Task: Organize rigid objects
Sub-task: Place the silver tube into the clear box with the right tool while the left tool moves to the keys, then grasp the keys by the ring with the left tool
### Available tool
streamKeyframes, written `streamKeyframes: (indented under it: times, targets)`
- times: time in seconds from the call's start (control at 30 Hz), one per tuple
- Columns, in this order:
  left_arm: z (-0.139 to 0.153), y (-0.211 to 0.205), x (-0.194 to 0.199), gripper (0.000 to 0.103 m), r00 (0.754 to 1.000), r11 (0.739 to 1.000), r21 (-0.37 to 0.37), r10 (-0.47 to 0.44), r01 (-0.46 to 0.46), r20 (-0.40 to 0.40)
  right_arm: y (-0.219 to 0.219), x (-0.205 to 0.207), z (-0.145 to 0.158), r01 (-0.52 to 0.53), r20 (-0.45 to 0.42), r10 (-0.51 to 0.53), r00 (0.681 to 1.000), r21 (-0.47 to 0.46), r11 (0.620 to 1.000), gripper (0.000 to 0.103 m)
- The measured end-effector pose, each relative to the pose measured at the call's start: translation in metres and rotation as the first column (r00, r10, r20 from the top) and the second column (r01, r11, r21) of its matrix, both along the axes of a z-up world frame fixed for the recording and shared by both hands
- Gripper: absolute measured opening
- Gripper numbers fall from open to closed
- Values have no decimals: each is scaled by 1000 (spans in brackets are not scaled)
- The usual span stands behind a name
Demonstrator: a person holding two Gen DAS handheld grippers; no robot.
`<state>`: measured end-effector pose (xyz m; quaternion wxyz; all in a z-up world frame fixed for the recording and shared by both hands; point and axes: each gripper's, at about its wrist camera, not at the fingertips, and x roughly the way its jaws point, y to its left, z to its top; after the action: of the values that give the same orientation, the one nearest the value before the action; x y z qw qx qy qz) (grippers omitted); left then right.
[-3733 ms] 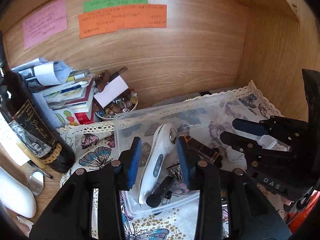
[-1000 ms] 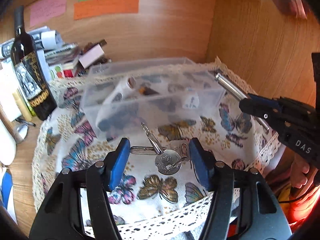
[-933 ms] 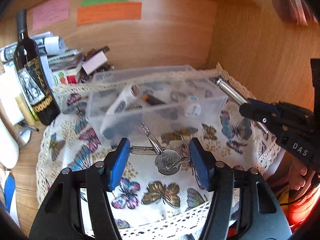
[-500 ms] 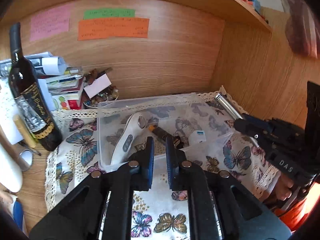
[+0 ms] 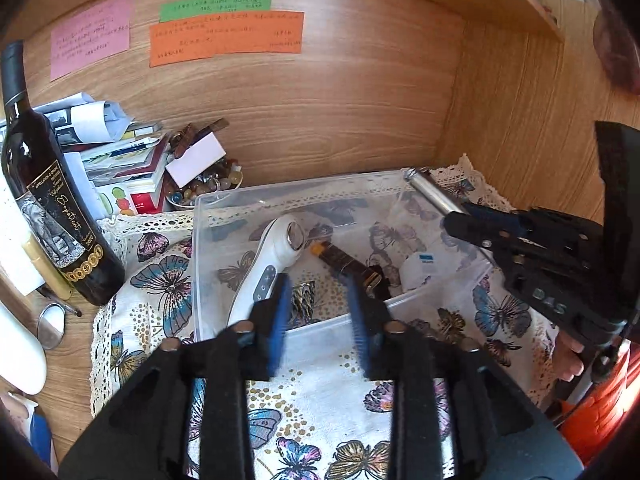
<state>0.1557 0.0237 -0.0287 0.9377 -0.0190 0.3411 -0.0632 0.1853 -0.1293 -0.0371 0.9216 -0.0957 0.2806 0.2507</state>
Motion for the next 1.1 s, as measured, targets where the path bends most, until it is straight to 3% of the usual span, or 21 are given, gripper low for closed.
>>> streamKeyframes:
  times: [0.13,0.3,0.43,0.77,0.9,1.1]
  targets:
    - [-5,-4,-4,52,1000,1000,-6,-26,26,-7,6,16,-13,7,-47,-8,999,-31,999,15]
    - [-15,-20,-12,68,999,998,44,-53,53,-11,8,26,-23,12,-87,-17,996,-56,998,15]
    - [-24,-33,-16,75,997,995,74,-67,69,-23,3,23,-23,4,-107,-9,994,-45,999,21]
    - [-47,-65,-9,76,981,985,64,-153,161,-118,-45,-19,0,38,-38,-37,999,23,999,47]
    - [-68,-84,3,76,964,979,67,-175,192,-202,-69,-33,0,85,-27,-84,996,29,996,49]
    - [-84,-99,21,75,951,986,28,-152,165,-268,-90,-42,-8,113,-49,-111,993,47,992,50]
